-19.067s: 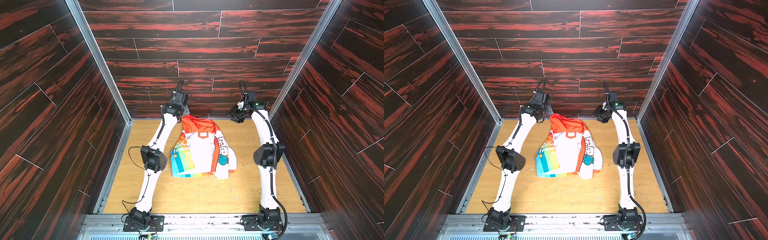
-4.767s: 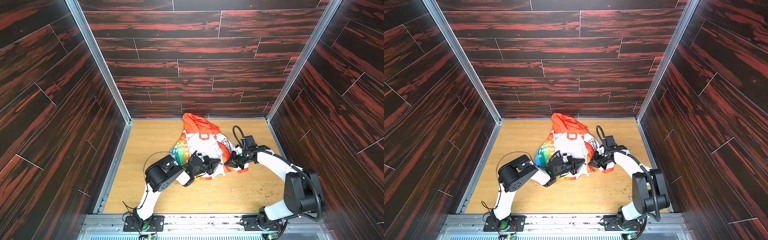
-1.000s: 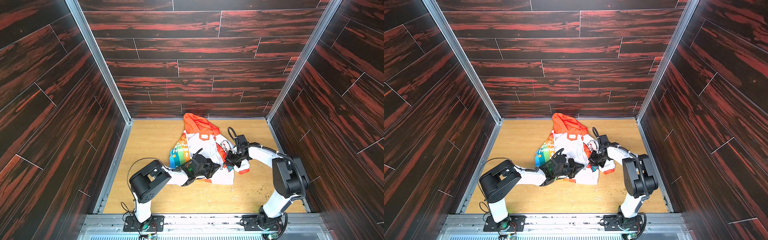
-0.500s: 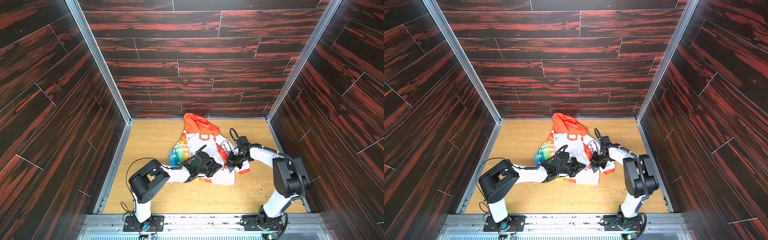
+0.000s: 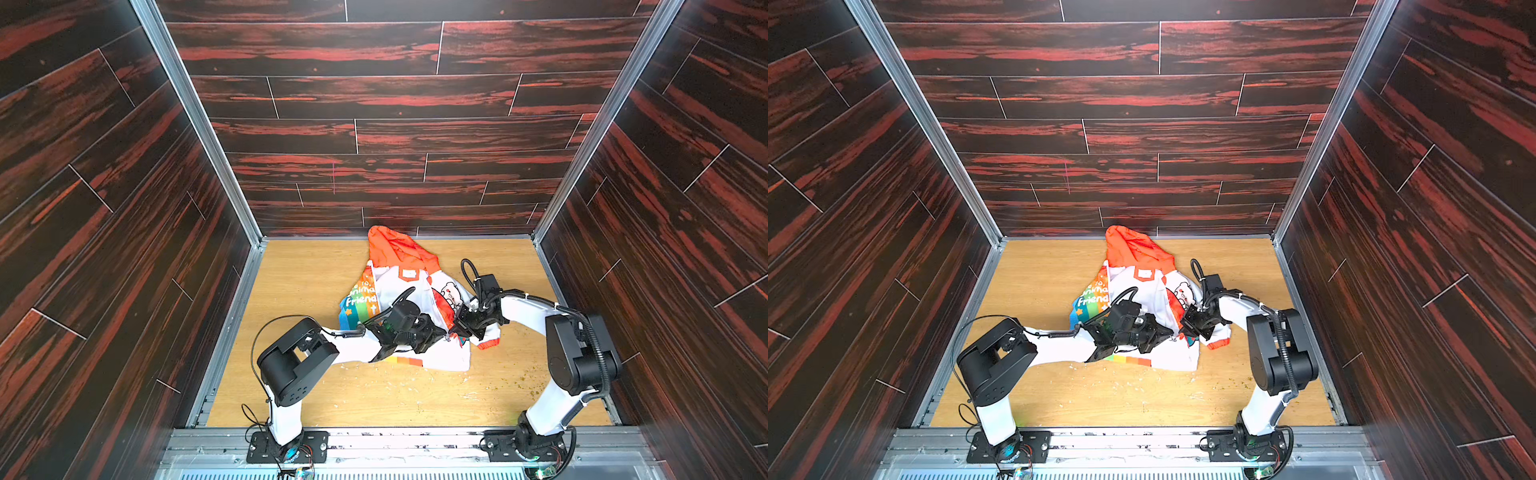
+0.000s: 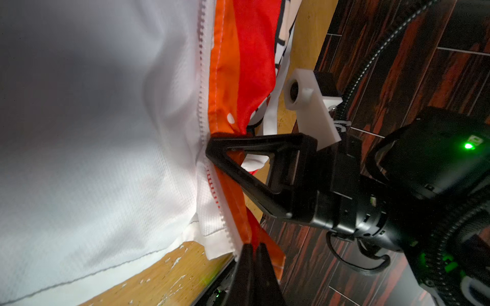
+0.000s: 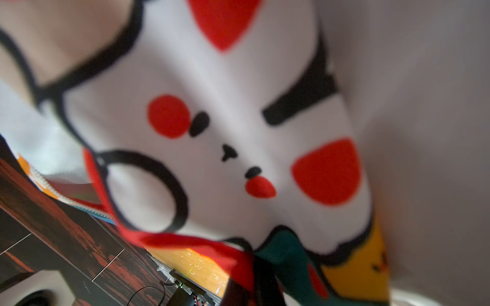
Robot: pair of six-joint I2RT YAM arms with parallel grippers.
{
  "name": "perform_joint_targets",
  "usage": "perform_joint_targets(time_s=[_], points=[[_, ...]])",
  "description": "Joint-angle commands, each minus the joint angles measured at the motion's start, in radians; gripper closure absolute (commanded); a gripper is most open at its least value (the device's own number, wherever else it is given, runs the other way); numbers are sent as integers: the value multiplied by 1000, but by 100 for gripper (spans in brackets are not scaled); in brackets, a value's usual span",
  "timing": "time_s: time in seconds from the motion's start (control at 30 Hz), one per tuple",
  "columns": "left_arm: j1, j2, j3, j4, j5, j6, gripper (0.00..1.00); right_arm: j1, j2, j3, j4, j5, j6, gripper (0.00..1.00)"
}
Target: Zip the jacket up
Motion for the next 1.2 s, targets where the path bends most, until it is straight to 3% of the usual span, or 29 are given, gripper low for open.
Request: perform_joint_targets(time_s=[0.0,0.07,0.17,0.4,0.5,0.63,0.77,0.9,1.17], points=[[-12,-33,62,28,132,36,100,-31,-18,0,85,118,-24,91],[-9,-18,73,4,130,52,100,-31,-56,1,71,130,-40,71],[-6,-13,114,-157,133,151,100,-36,-119,15,21,148,-66,52],[-4,-13,274,-610,117,467,100,-37,-293,23,-144,210,-127,35],[-5,-11,280,-674,108,531,100,-36,-333,7,-202,179,-146,36],[-12,-7,250,-701,112,570,100,-32,-356,-61,-202,18,-149,45],[-25,-12,198,-708,85,587,100,-12,-381,-127,-170,-78,-117,45],[-30,-11,161,-679,63,580,100,50,-379,-162,-128,-103,-61,43],[-34,-7,146,-658,33,579,100,125,-278,-180,-33,-109,3,59]])
